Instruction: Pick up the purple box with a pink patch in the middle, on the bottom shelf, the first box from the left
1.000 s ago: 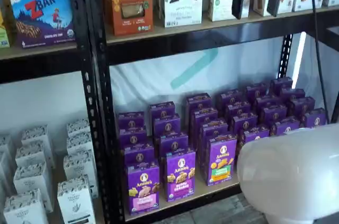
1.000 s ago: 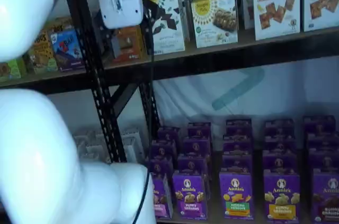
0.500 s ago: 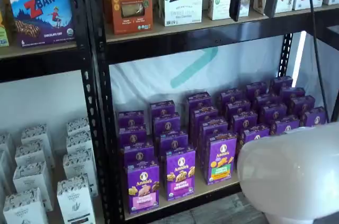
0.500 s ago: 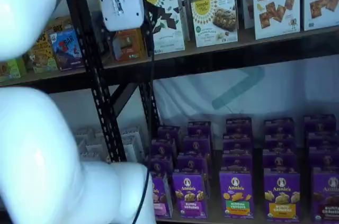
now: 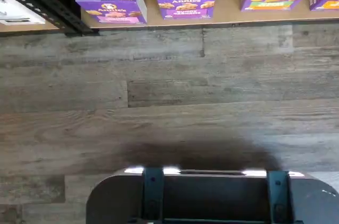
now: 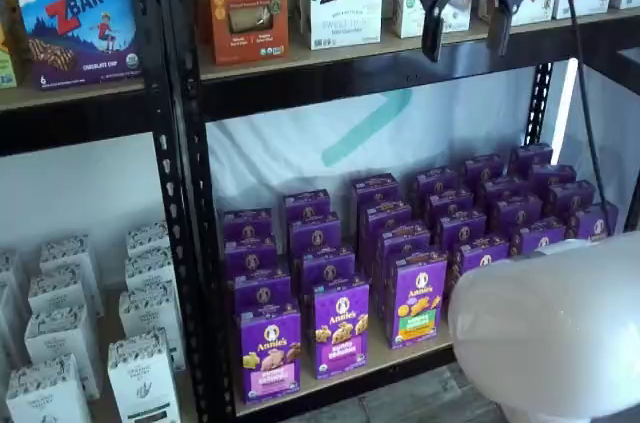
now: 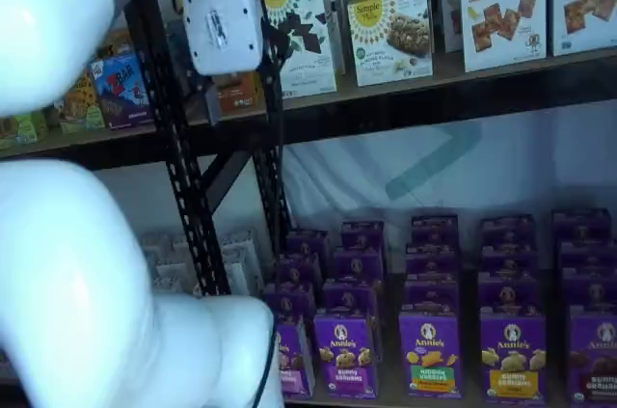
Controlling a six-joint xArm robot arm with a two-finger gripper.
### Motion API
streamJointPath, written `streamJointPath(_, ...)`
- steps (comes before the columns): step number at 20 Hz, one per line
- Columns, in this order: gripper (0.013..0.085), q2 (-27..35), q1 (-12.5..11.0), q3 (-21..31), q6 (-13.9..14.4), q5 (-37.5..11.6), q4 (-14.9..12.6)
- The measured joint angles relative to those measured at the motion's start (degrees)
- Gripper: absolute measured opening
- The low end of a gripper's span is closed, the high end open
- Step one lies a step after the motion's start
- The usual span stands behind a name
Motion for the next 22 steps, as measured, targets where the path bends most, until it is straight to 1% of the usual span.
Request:
streamJointPath(2,0.0850,-0.2,0.6,1.4,0.5,-1.0,0.0)
streamJointPath(4,0.0850,-0.6,0.6,3.1,0.7,-2.2,0.6)
streamJointPath(8,0.0850,-1.7,0.9,6.9,0.9,-5.9,1.2)
streamJointPath(14,0.0850,-2.3,2.6,11.9,2.0,-11.0,-0.7)
streamJointPath(22,0.0850,-2.3,2.4,17.4,1.5,-16.9,-1.2)
